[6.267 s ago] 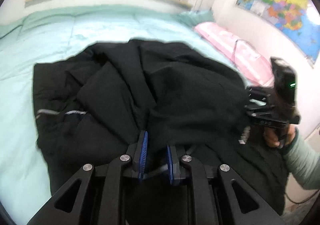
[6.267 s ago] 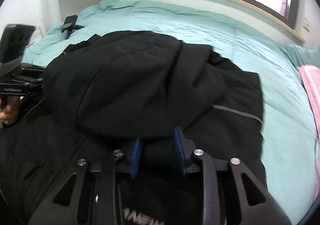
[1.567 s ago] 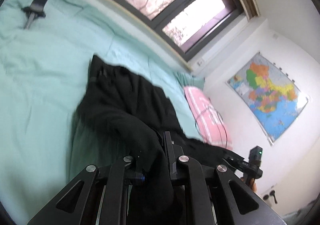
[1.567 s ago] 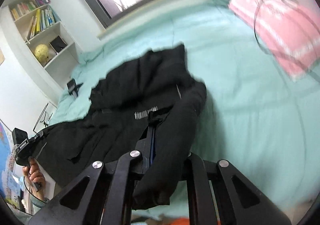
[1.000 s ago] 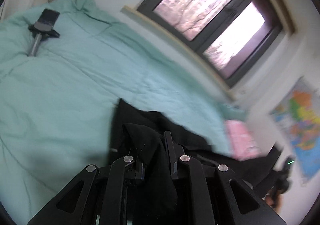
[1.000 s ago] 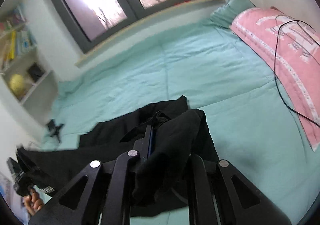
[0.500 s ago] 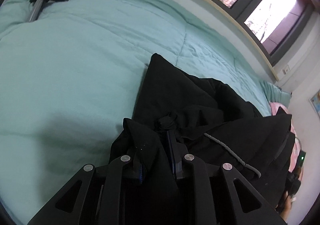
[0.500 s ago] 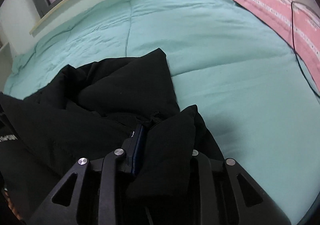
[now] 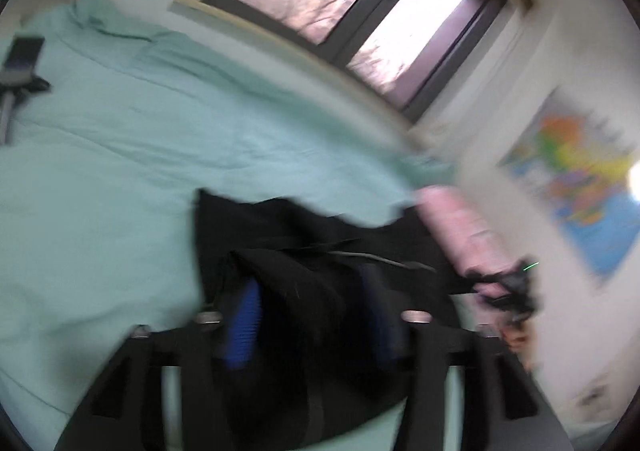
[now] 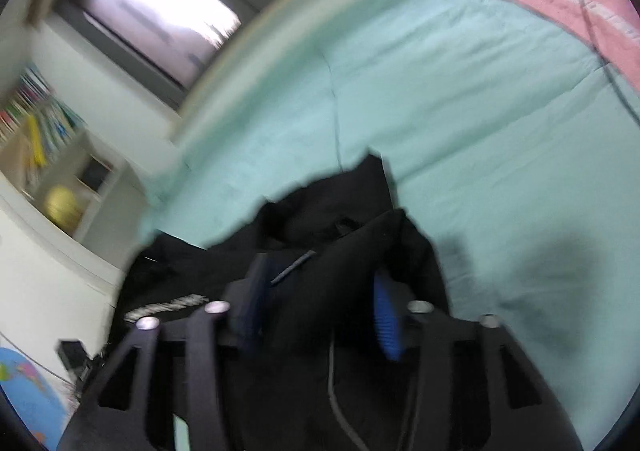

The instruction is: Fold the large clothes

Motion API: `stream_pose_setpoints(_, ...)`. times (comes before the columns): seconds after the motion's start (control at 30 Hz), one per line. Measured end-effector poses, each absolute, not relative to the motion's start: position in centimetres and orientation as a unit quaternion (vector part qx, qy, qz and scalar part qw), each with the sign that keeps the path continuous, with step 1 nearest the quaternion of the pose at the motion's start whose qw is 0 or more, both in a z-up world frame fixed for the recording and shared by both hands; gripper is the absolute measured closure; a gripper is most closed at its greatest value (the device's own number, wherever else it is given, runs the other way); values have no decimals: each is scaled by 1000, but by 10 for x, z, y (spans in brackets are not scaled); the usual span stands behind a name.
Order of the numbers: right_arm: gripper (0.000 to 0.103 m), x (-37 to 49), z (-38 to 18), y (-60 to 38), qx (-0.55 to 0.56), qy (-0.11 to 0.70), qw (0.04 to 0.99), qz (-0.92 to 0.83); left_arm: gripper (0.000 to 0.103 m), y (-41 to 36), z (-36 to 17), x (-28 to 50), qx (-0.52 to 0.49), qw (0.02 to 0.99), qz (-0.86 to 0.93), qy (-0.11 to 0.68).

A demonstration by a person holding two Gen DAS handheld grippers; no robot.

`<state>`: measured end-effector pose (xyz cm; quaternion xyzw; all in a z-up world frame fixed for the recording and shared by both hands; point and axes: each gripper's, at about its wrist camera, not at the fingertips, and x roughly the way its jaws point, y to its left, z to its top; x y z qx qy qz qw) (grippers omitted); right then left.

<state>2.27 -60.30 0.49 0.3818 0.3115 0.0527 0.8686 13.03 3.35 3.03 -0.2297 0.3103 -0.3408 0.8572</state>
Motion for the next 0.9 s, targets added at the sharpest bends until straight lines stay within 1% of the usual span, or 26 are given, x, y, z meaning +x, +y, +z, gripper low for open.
stream_pose_setpoints(0.03, 30, 12, 14, -608, 384, 293, 874, 56, 33, 45, 36, 126, -250, 854, -351, 294)
stream_pose_setpoints(0.07, 23, 5, 20, -611, 382, 279, 879, 56, 30, 59, 43, 120, -263, 857, -352, 269)
stream_pose_setpoints(0.13, 20, -1, 27, -612, 363, 271, 890, 51, 24, 71, 50, 117, -256, 873, -330, 253)
stream_pose_setpoints(0.23, 20, 14, 24, -600, 296, 305, 905, 25, 24, 65, 42, 129, -228, 883, -298, 281)
stream_pose_setpoints(0.37, 20, 49, 11, -582, 212, 341, 916, -3, 24, 34, 18, 157, -154, 899, -245, 329)
stream_pose_setpoints(0.5, 20, 82, -2, -589, 200, 354, 914, 9, 24, 15, 1, 190, -133, 891, -237, 363)
stream_pose_setpoints(0.63, 20, 112, -12, -599, 186, 364, 912, 32, 24, 11, -11, 228, -155, 876, -235, 392)
stream_pose_setpoints(0.73, 20, 123, -13, -604, 178, 363, 913, 51, 24, 1, -23, 252, -185, 837, -295, 423)
stream_pose_setpoints(0.87, 20, 139, -19, -612, 187, 363, 908, 97, 24, -14, -38, 266, -159, 829, -295, 447)
stream_pose_setpoints(0.9, 20, 146, -21, -612, 177, 368, 908, 93, 24, -15, -43, 270, -168, 824, -297, 453)
